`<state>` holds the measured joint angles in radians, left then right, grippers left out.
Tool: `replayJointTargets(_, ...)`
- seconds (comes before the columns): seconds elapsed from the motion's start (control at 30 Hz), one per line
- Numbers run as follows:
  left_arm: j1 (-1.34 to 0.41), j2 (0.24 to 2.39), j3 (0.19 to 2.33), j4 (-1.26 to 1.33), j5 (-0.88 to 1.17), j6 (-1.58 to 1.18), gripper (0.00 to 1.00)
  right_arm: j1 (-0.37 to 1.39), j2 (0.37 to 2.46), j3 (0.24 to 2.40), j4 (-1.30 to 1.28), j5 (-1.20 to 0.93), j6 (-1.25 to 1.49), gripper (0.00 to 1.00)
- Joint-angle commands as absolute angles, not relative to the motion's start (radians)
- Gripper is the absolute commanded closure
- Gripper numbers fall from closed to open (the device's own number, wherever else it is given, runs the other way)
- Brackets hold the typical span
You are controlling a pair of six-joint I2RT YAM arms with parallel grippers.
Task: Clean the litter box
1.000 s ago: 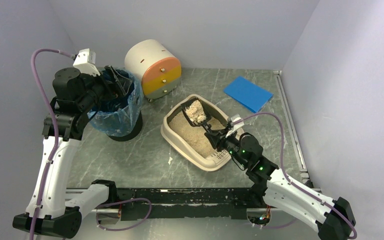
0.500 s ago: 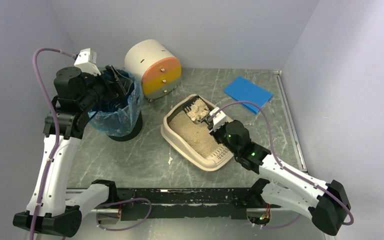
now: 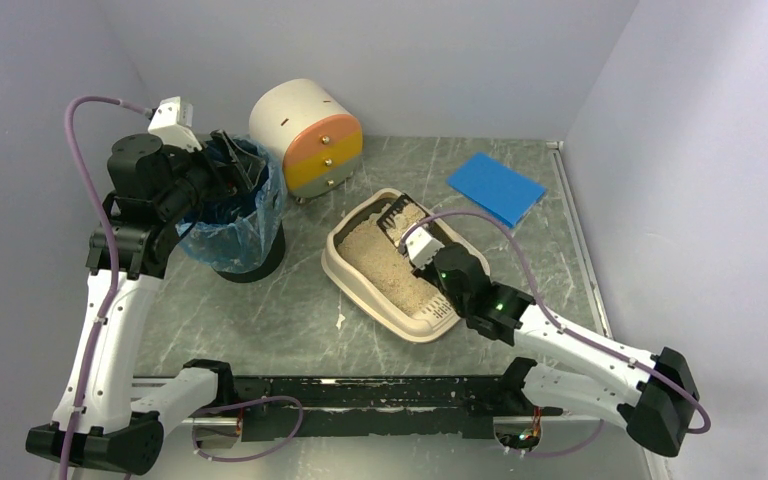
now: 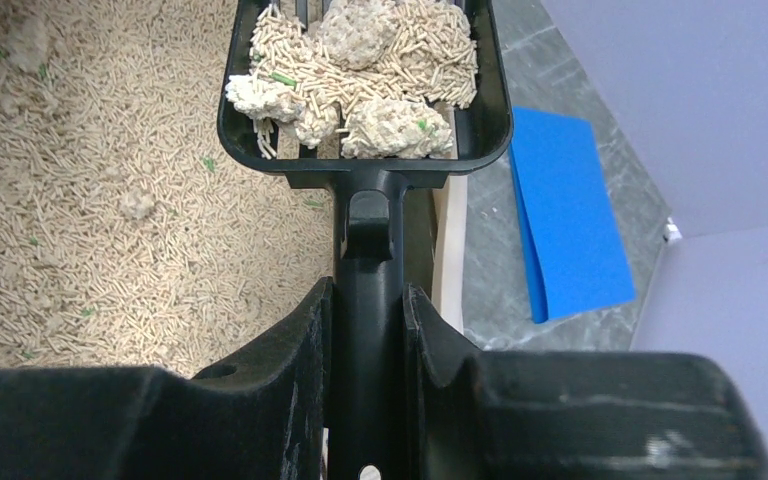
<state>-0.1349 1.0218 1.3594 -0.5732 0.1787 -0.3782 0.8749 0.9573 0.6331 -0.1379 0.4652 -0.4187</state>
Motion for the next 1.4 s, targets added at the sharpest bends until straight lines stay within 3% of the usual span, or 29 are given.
replayJointTargets(0.0, -0.143, 1.0, 1.364, -0.561, 0.201, -0.375, 0.13, 0.929, 0.956, 0.658, -0.139, 0.578, -0.489, 1.0)
replayJointTargets(0.43, -0.143, 0.986, 1.363, -0.566, 0.204, -0.372, 0.13, 1.016, 0.982, 0.653, -0.141, 0.652, -0.487, 1.0)
replayJointTargets(0.77, -0.143, 0.994, 1.374, -0.57, 0.207, -0.376, 0.13, 0.987, 0.956, 0.615, -0.103, 0.423, -0.136, 1.0)
replayJointTargets(1.13, -0.143, 1.003, 1.421, -0.598, 0.199, -0.373, 0.13, 0.718, 0.87, 0.539, -0.032, 0.013, 0.171, 1.0)
replayJointTargets(1.37, -0.143, 1.008, 1.428, -0.606, 0.198, -0.377, 0.13, 0.666, 0.903, 0.604, -0.161, -0.047, 0.307, 1.0)
